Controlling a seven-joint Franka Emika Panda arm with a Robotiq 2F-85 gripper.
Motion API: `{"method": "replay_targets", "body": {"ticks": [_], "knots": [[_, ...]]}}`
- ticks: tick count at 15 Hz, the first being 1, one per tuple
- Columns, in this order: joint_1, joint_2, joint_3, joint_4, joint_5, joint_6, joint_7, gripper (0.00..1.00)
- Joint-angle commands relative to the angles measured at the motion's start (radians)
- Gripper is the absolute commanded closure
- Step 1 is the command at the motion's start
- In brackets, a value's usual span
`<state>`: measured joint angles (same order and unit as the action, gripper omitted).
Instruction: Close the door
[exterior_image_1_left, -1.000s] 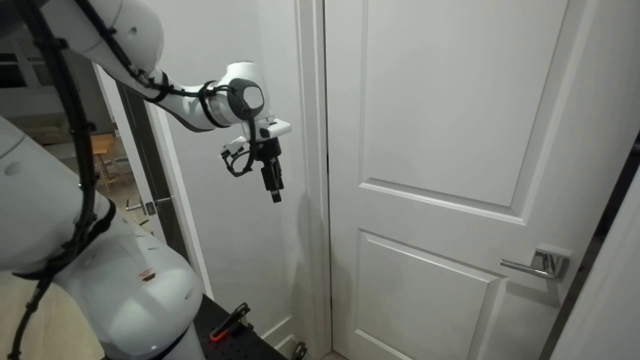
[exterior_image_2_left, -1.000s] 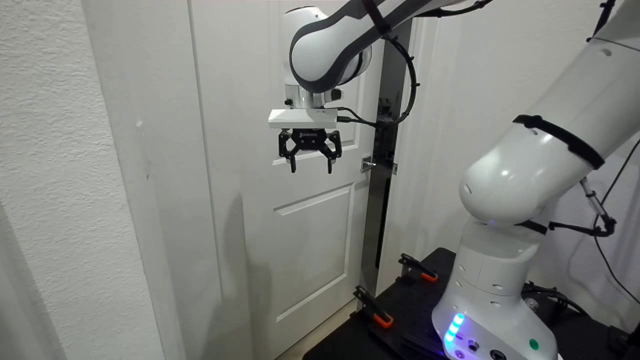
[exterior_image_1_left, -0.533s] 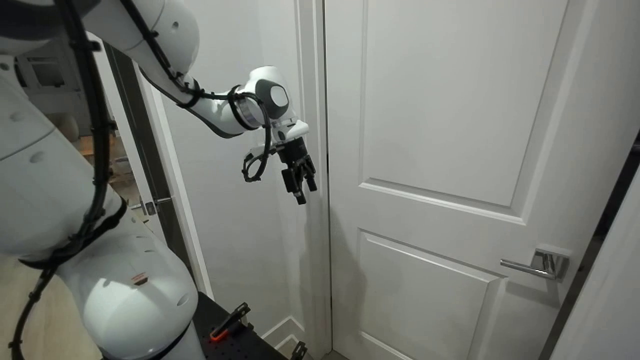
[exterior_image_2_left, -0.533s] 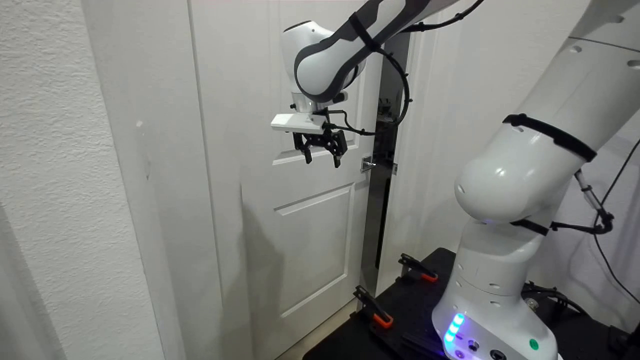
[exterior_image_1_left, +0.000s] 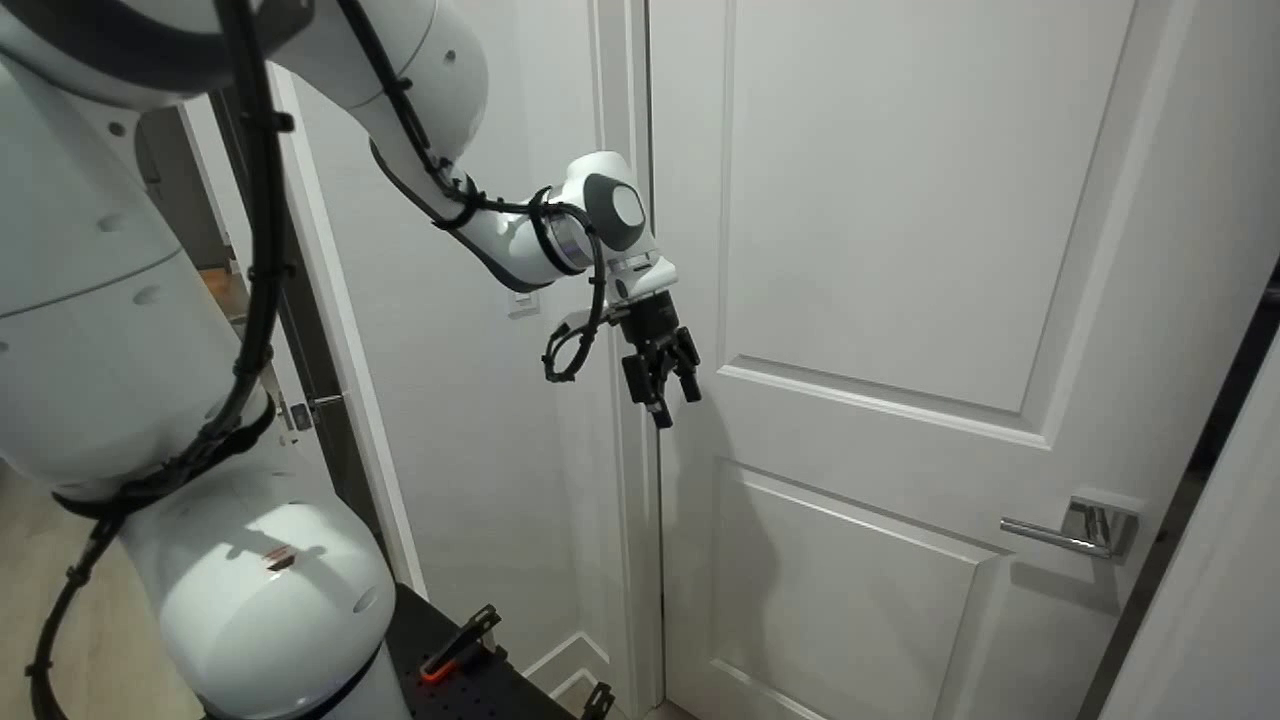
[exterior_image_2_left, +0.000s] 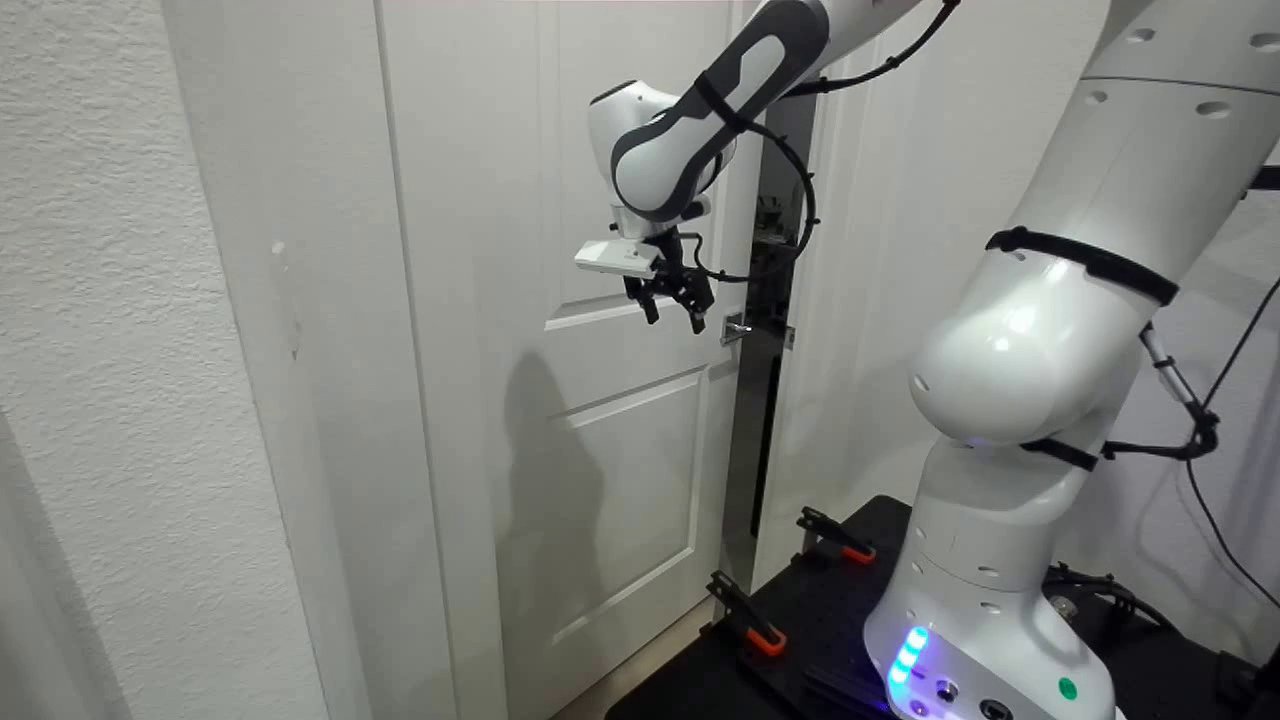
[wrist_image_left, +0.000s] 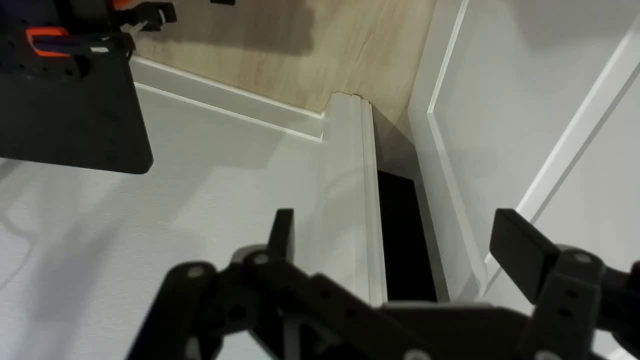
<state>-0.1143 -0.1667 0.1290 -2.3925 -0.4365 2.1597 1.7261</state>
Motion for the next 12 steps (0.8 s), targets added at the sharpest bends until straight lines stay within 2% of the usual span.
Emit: {"method": "replay_targets", "body": {"ticks": [1, 6, 12], "knots": [[-0.010, 0.077, -0.064, 0.057, -0.066, 0.024, 0.051, 0.00], [-0.021, 0.153, -0.158, 0.085, -0.163, 0.147, 0.128, 0.00], [-0.023, 0.257, -0.252, 0.128, -0.298, 0.300, 0.302, 0.00]]}}
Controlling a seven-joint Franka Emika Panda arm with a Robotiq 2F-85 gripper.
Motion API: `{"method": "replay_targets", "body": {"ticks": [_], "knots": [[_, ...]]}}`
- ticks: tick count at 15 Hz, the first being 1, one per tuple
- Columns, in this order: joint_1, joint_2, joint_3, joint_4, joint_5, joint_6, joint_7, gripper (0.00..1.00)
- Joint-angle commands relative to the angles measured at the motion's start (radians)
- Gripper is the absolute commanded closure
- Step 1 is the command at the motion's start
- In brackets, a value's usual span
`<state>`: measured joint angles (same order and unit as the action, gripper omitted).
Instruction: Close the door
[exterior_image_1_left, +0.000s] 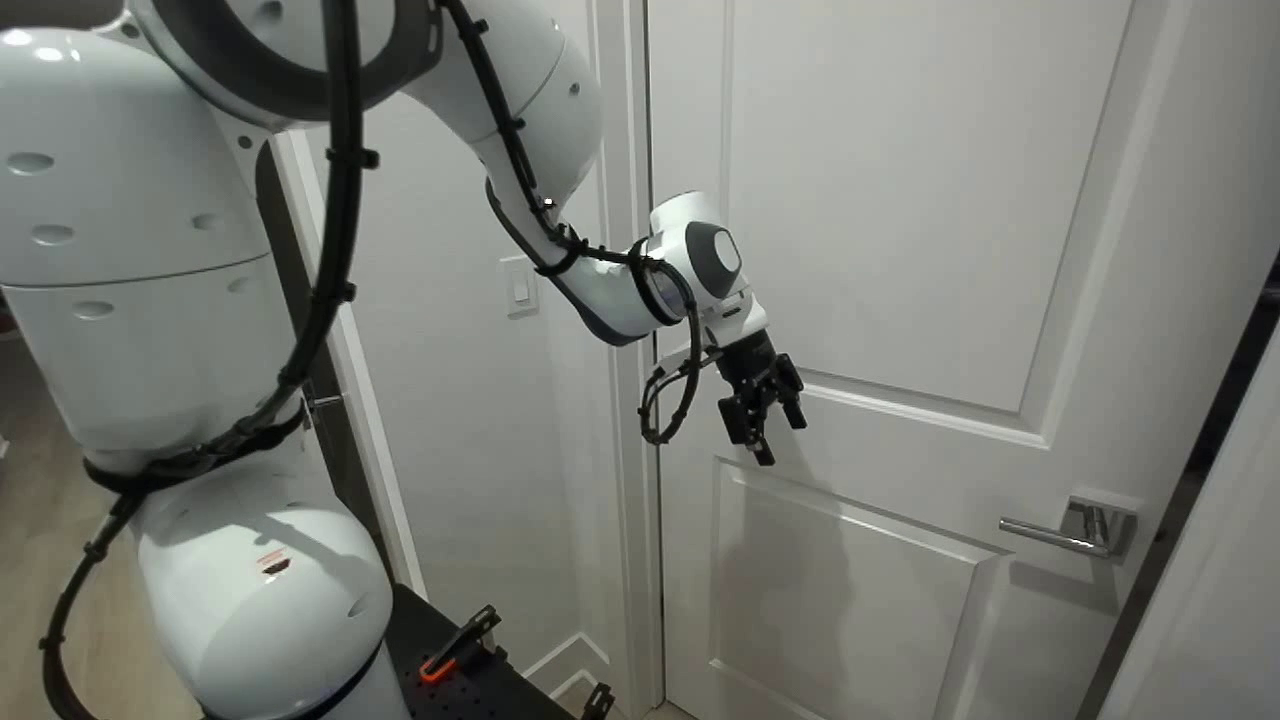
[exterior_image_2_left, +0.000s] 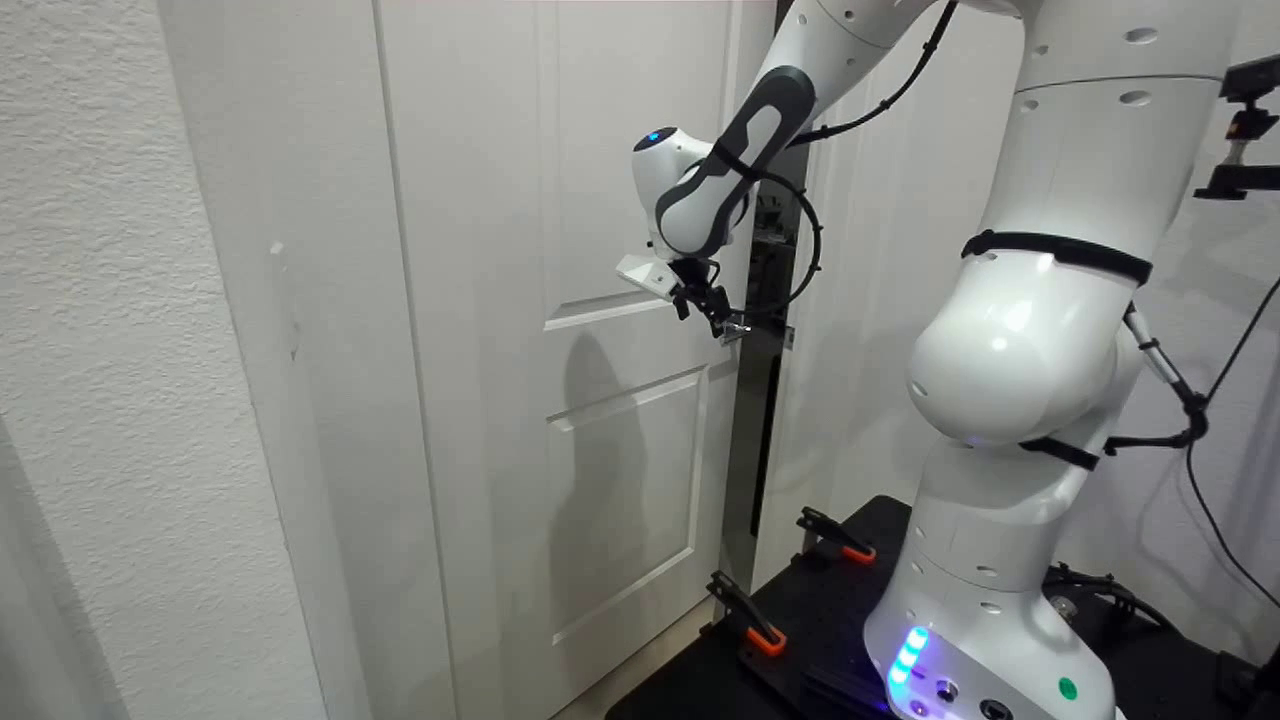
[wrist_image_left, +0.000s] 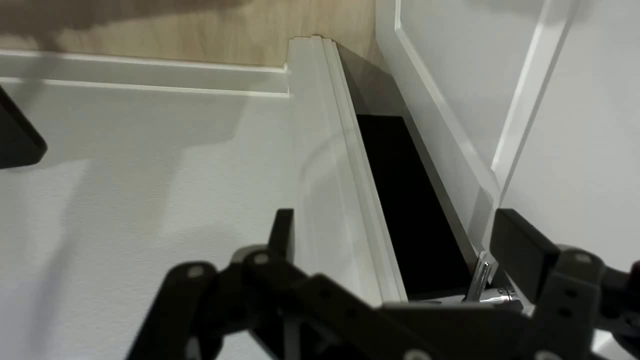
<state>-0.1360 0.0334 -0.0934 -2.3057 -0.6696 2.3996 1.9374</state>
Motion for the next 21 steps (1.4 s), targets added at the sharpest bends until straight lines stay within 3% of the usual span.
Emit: {"method": "replay_targets", "body": {"ticks": [1, 6, 11, 14, 17, 21], "knots": [[0.000, 0.075, -0.044, 0.050, -0.085, 0.080, 0.114, 0.00], [-0.005, 0.172, -0.110, 0.118, -0.137, 0.141, 0.146, 0.00], [-0.018, 0.294, -0.154, 0.251, -0.047, 0.144, 0.081, 0.00], [-0.039, 0.367, -0.156, 0.338, 0.079, 0.118, -0.015, 0.00], [-0.075, 0.429, -0.145, 0.429, 0.310, 0.054, -0.243, 0.00], [-0.098, 0.489, -0.170, 0.562, 0.467, -0.058, -0.451, 0.00]]}}
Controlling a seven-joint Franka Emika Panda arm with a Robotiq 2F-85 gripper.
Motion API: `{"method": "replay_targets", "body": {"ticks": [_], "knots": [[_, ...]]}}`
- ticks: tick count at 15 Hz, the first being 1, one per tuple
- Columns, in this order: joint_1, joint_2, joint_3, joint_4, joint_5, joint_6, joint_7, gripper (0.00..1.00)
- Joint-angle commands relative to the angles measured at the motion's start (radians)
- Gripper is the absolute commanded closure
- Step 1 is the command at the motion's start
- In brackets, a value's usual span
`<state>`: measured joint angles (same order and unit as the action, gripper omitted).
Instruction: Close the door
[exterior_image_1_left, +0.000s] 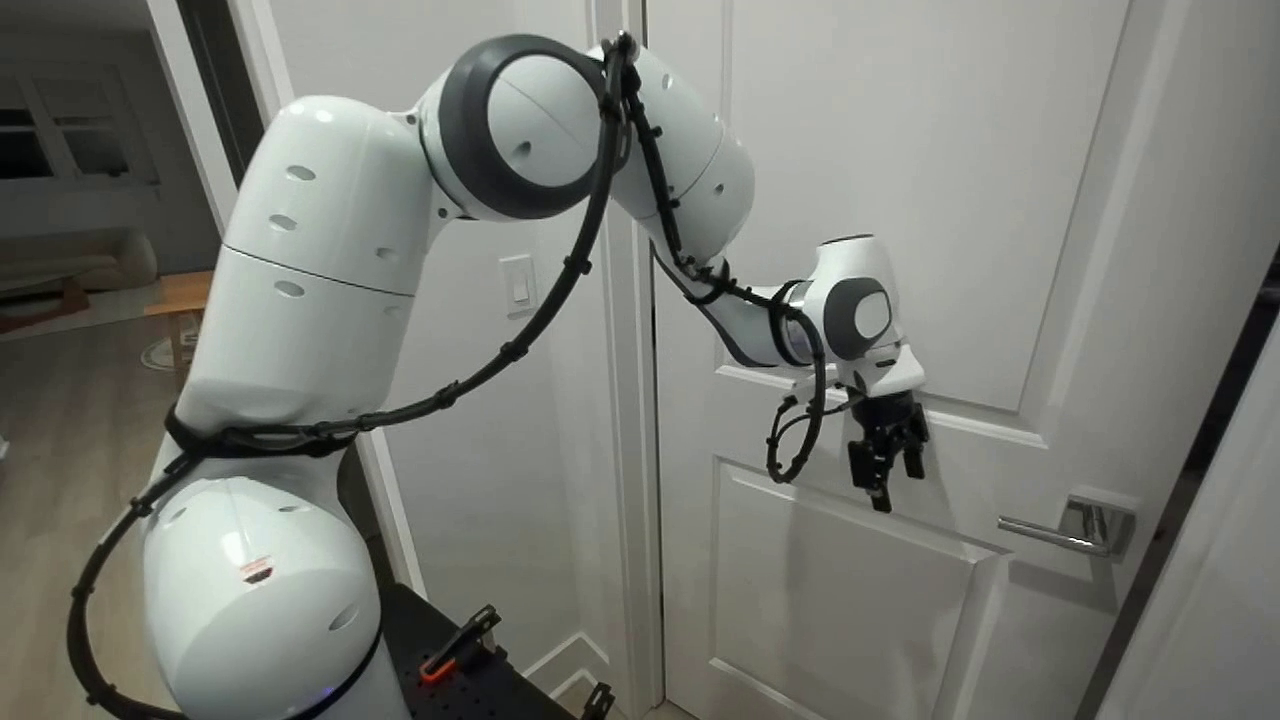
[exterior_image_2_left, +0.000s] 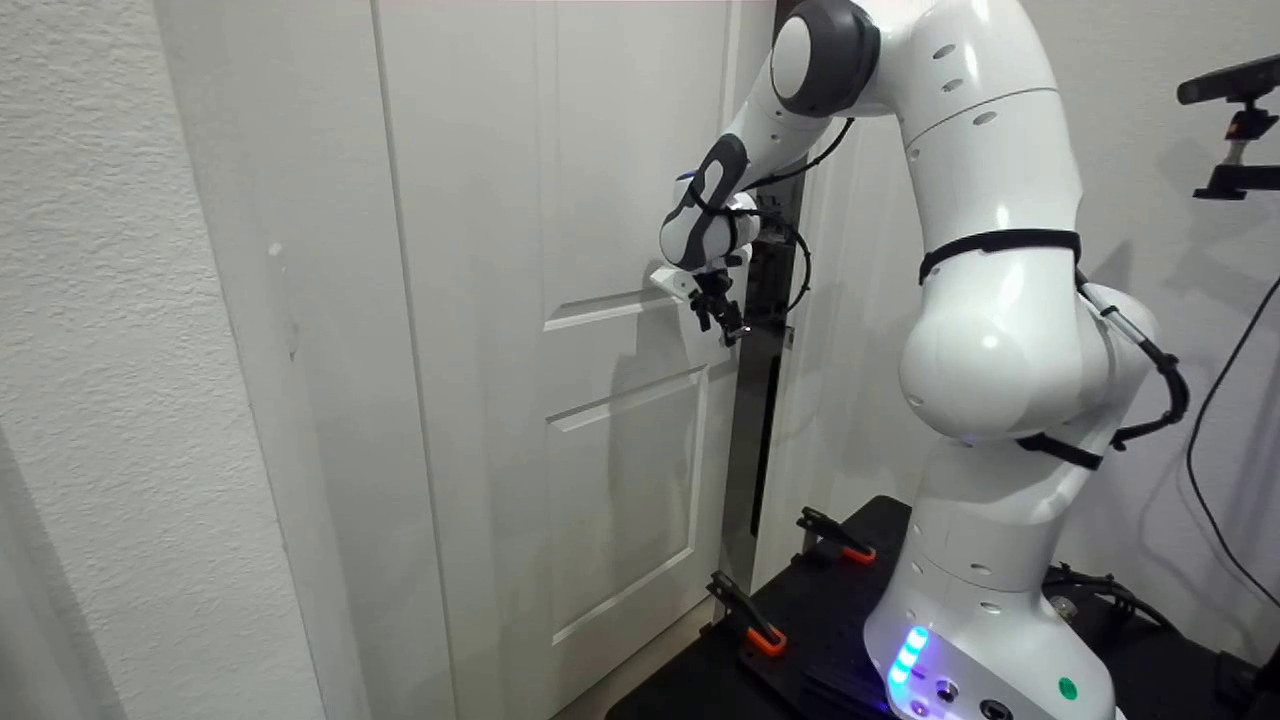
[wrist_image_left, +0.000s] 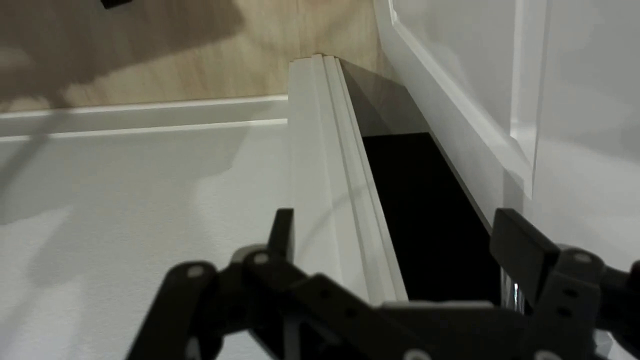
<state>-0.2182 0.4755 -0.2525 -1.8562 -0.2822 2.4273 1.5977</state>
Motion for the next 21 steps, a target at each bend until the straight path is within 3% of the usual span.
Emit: {"method": "replay_targets", "body": {"ticks": [1, 5, 11, 21], "knots": [[-0.021, 0.059, -0.018, 0.142, 0.100, -0.104, -0.147, 0.00], [-0.044, 0.097, -0.044, 0.226, 0.143, -0.121, -0.257, 0.00], [-0.042, 0.182, -0.106, 0.311, 0.124, -0.093, -0.251, 0.00], [-0.068, 0.324, -0.106, 0.424, 0.144, 0.031, -0.289, 0.00]]}}
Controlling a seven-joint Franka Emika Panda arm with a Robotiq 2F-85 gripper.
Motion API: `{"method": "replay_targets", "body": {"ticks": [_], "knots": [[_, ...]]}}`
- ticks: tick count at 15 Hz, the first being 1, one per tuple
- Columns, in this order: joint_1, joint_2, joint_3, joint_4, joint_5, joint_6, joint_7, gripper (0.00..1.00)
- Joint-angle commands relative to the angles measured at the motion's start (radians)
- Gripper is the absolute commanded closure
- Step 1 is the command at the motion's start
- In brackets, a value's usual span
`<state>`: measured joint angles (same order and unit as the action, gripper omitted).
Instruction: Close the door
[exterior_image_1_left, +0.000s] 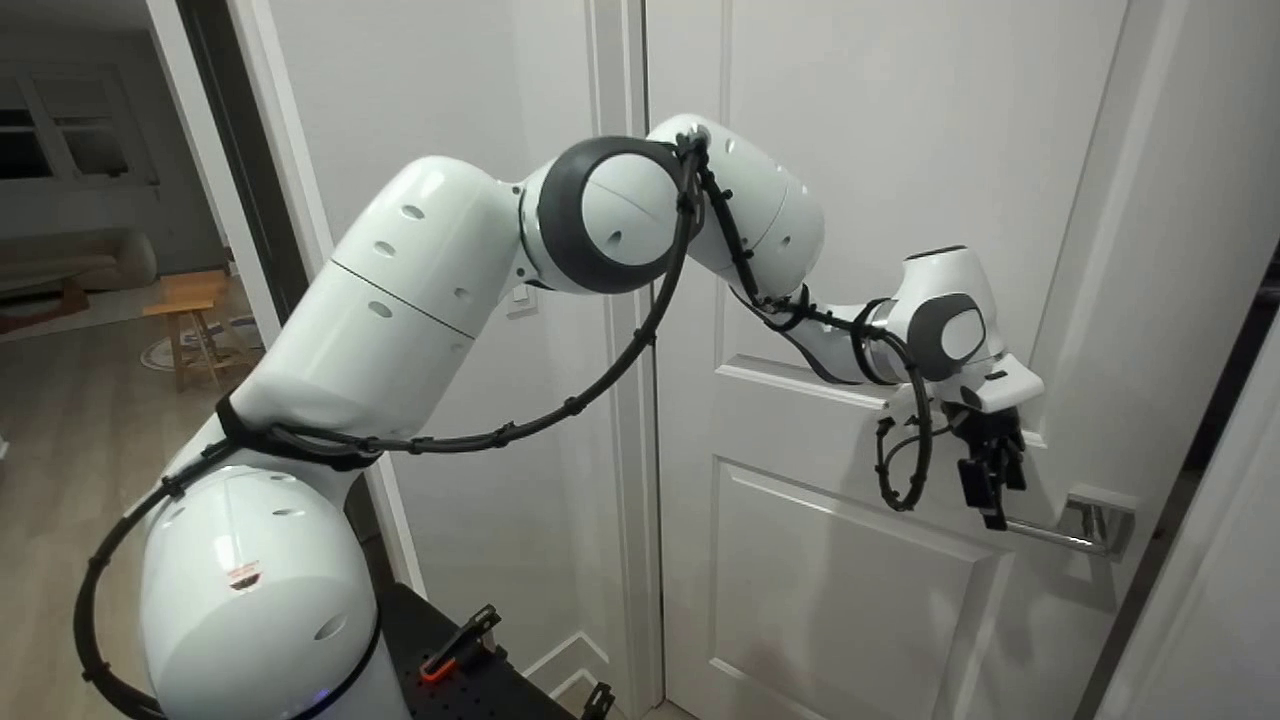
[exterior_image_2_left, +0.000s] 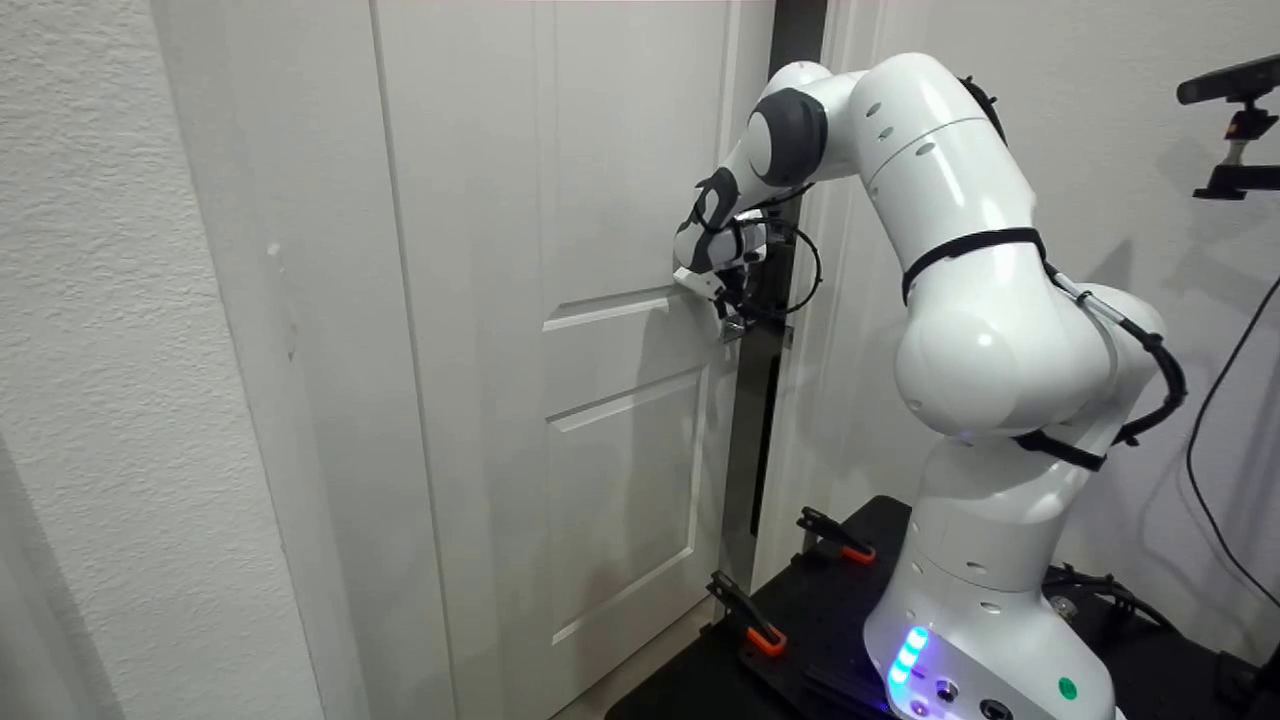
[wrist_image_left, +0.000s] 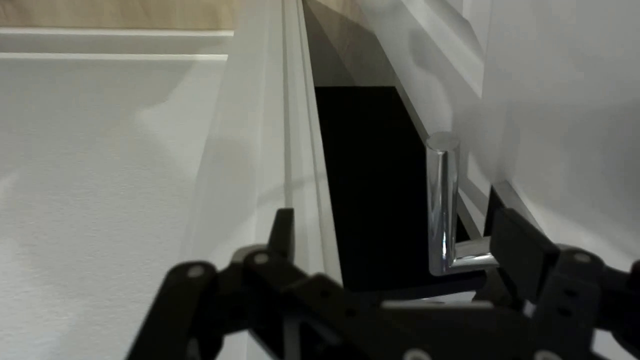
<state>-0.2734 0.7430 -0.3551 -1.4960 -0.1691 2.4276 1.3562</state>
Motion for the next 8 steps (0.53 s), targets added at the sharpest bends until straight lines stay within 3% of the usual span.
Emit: {"method": "replay_targets", "body": {"ticks": [1, 8], "knots": [[-0.015, 0.071, -0.005, 0.073, 0.031, 0.044, -0.050, 0.00], [-0.048, 0.173, -0.003, 0.152, 0.061, 0.101, -0.102, 0.00]]}}
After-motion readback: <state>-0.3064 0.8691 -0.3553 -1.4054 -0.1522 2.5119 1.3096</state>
